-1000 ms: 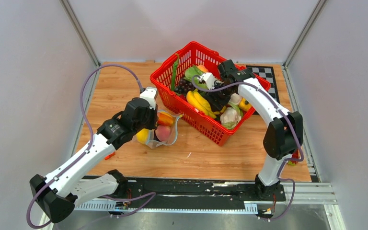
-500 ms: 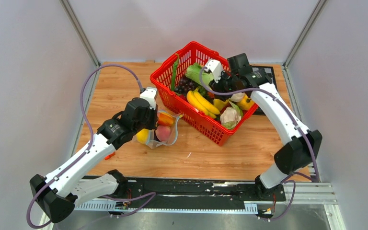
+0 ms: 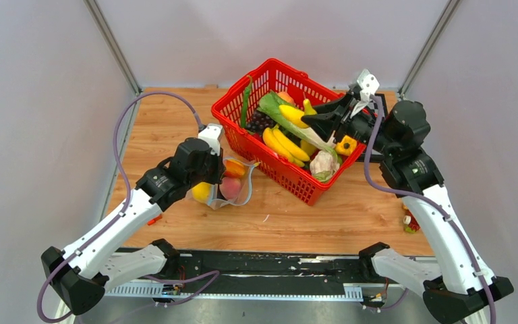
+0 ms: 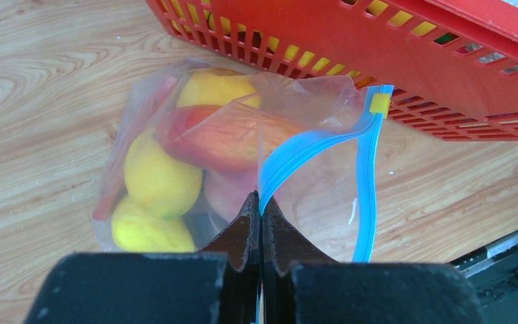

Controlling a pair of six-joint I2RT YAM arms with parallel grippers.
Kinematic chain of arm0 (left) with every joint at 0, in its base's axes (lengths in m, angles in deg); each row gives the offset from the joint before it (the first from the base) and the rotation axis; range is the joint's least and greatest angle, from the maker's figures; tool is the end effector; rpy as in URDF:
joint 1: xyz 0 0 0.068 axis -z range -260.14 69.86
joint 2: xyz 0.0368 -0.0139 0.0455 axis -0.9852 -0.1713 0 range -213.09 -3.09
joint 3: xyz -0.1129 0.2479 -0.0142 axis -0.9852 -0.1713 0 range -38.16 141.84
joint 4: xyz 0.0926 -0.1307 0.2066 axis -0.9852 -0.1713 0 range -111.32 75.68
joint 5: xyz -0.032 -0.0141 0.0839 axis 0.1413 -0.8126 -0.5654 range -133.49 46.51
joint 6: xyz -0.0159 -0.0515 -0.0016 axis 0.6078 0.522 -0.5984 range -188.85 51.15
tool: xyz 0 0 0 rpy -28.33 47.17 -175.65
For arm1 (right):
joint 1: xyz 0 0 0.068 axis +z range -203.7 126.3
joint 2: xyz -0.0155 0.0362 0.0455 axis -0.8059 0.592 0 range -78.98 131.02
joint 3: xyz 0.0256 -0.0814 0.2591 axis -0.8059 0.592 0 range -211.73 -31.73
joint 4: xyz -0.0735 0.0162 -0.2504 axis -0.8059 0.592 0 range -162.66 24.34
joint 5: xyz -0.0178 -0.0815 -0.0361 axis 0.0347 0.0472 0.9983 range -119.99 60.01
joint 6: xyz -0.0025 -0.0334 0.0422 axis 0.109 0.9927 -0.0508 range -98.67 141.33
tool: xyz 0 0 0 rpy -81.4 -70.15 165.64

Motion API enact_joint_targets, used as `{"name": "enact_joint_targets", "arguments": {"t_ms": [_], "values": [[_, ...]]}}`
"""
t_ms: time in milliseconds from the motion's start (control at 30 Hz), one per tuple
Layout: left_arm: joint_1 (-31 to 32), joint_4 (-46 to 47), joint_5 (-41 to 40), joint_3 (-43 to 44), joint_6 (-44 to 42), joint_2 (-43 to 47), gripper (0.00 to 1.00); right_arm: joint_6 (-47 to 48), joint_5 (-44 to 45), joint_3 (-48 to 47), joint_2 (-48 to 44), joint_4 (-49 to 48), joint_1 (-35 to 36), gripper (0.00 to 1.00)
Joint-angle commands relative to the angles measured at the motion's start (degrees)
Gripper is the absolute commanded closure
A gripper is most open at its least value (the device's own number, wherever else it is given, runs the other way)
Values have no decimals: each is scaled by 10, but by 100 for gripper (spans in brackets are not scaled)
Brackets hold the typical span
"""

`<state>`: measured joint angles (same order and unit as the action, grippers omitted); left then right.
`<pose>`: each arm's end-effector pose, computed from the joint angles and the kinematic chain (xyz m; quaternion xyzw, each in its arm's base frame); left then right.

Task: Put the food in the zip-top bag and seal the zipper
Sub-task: Place the fake fruit in the zipper food storage bag.

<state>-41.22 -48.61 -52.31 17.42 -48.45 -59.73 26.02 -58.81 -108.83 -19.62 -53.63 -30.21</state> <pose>0.1668 -0.1276 0.3263 0.1076 0.8799 -0.1671 0.4316 0.1817 0.0977 0.4702 -0.3374 0.6293 0.2861 0.6390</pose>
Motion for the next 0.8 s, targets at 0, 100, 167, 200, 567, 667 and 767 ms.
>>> {"name": "enact_joint_targets", "arguments": {"t_ms": [0, 100, 167, 200, 567, 667, 767], "values": [[0, 22, 22, 13, 14, 25, 100, -194, -167, 72, -3, -186, 6, 88], [-1, 17, 29, 13, 18, 28, 100, -259, -197, 115, -2, -245, 33, 90], [0, 11, 30, 13, 23, 31, 100, -251, -196, 127, 0, -238, 60, 90], [0, 9, 33, 13, 25, 34, 100, -245, -193, 128, 3, -230, 74, 90], [0, -24, 70, 34, 60, 55, 100, -225, -109, 158, 83, -183, 187, 92], [0, -23, 71, 29, 72, 69, 100, -252, -89, 184, 113, -250, 207, 94], [0, -17, 81, 18, 85, 83, 100, -266, -59, 198, 144, -282, 231, 94]]}}
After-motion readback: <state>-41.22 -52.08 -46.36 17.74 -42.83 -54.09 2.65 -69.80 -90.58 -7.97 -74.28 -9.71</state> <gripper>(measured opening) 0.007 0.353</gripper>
